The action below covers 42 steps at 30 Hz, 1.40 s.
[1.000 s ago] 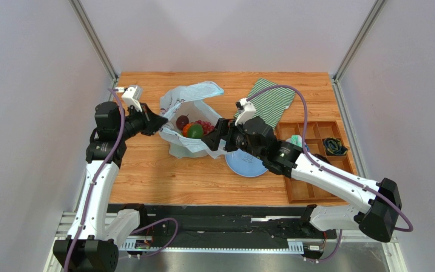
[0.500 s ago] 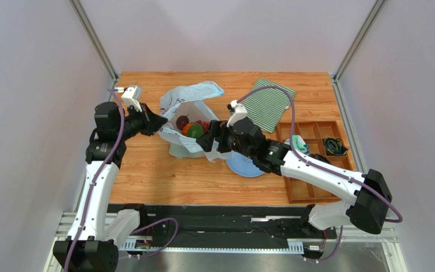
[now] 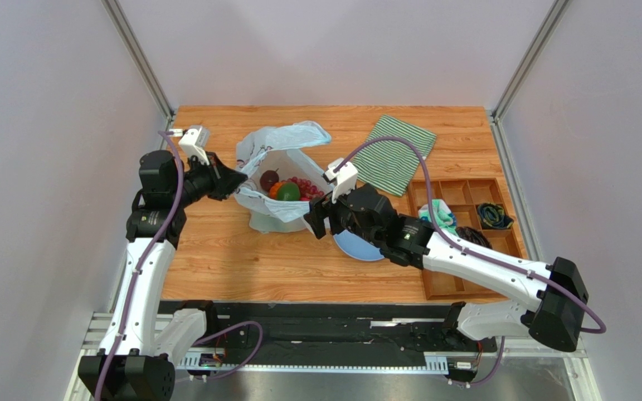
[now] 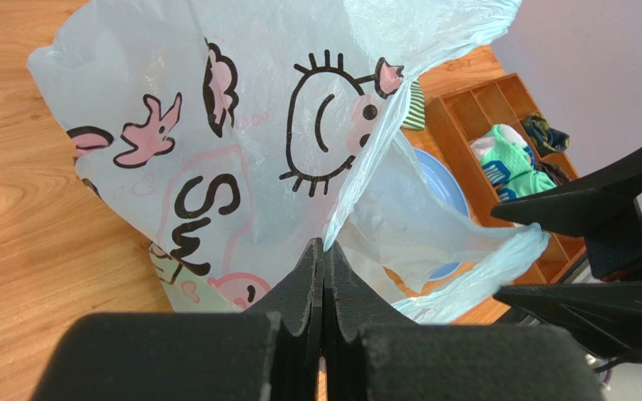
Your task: Place the fruits into the plastic bag
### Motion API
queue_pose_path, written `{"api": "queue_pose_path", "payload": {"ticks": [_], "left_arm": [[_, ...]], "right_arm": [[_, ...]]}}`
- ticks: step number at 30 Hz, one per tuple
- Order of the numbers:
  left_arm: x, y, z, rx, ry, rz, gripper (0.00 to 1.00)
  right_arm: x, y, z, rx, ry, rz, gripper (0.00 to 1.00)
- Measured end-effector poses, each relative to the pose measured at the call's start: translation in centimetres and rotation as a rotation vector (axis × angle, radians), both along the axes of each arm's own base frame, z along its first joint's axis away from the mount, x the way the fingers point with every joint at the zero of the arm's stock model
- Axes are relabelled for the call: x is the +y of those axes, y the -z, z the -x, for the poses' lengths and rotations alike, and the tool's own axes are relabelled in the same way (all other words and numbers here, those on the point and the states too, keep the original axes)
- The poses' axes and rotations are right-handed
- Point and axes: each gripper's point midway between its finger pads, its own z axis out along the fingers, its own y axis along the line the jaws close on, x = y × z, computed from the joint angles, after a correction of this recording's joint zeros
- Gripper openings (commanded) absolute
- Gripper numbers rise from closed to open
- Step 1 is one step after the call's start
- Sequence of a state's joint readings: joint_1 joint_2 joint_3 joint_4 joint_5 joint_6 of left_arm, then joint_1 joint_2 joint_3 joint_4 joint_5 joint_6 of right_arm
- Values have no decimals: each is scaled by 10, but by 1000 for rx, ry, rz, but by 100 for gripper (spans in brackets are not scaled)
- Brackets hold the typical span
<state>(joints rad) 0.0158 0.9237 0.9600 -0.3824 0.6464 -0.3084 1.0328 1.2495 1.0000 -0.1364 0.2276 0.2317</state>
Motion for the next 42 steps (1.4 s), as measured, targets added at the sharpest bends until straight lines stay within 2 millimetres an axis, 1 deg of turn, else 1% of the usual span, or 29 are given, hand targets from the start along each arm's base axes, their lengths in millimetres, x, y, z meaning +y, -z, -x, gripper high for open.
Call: {"api": "queue_pose_path", "payload": {"ticks": [2, 3, 4, 6, 7, 8, 10, 11, 12, 14, 16, 17, 19, 20, 21, 22, 23, 24, 26, 27, 29, 31, 32, 34, 37, 39, 40, 41, 42], "left_arm": [[0, 0, 0, 0, 0, 0, 0], [0, 0, 0, 0, 0, 0, 0], [0, 0, 0, 0, 0, 0, 0], [0, 0, -1, -1, -3, -1, 0], [1, 1, -2, 1, -9, -3, 0], [2, 1, -3, 5, -17, -5, 0], [5, -1, -6, 12, -35, -6, 0], [6, -6, -7, 8, -47, -6, 0], [8, -13, -9, -4, -59, -6, 0], [11, -30, -10, -36, -85, -11, 0], [14, -49, -10, -78, -105, -17, 0], [15, -57, -9, -101, -114, -19, 0], [16, -71, -3, -146, -123, -20, 0], [18, -74, 0, -158, -131, -25, 0], [20, -73, 2, -158, -140, -31, 0], [22, -69, 4, -155, -150, -40, 0], [23, -62, 4, -143, -153, -47, 0], [23, -55, 4, -127, -153, -51, 0], [23, -32, 3, -76, -149, -59, 0], [23, -22, 3, -50, -148, -61, 0], [23, 7, 3, 29, -143, -65, 0], [22, 25, 5, 81, -139, -66, 0], [22, 30, 6, 95, -136, -64, 0], [20, 28, 4, 92, -129, -54, 0], [16, 22, -3, 83, -113, -35, 0], [14, 19, -8, 81, -105, -22, 0], [14, 19, -11, 82, -103, -17, 5], [13, 20, -12, 86, -102, -16, 24], [13, 21, -12, 88, -101, -16, 37]], "right_arm": [[0, 9, -4, -21, -10, 57, 24], [1, 15, -5, -20, -15, 91, 3], [2, 21, -8, -20, -18, 126, 0], [6, 25, -14, -24, -26, 186, 0], [10, 21, -17, -31, -30, 208, 0], [16, 11, -22, -49, -36, 215, 0], [28, -27, -31, -113, -49, 190, 0], [34, -53, -35, -153, -55, 165, 0], [40, -85, -38, -201, -61, 120, 0], [47, -141, -40, -281, -76, 39, 0], [51, -198, -37, -364, -96, -56, 0], [51, -219, -34, -393, -109, -91, 0], [54, -238, -28, -423, -136, -124, 0], [57, -239, -27, -426, -147, -125, 0], [60, -234, -26, -420, -158, -114, 0], [63, -226, -27, -410, -165, -100, 0], [66, -215, -28, -394, -170, -79, 0], [69, -200, -30, -373, -175, -52, 0], [72, -167, -31, -325, -187, 9, 0], [72, -148, -31, -293, -193, 41, 0], [71, -109, -29, -233, -203, 107, 0], [67, -81, -26, -189, -207, 159, 0], [64, -71, -26, -171, -204, 184, 0], [60, -65, -27, -160, -192, 210, 0], [57, -73, -33, -185, -156, 214, 0], [57, -81, -38, -201, -136, 210, 11], [58, -85, -40, -209, -129, 206, 19], [58, -88, -41, -214, -123, 205, 35], [58, -88, -41, -215, -119, 205, 45]]}}
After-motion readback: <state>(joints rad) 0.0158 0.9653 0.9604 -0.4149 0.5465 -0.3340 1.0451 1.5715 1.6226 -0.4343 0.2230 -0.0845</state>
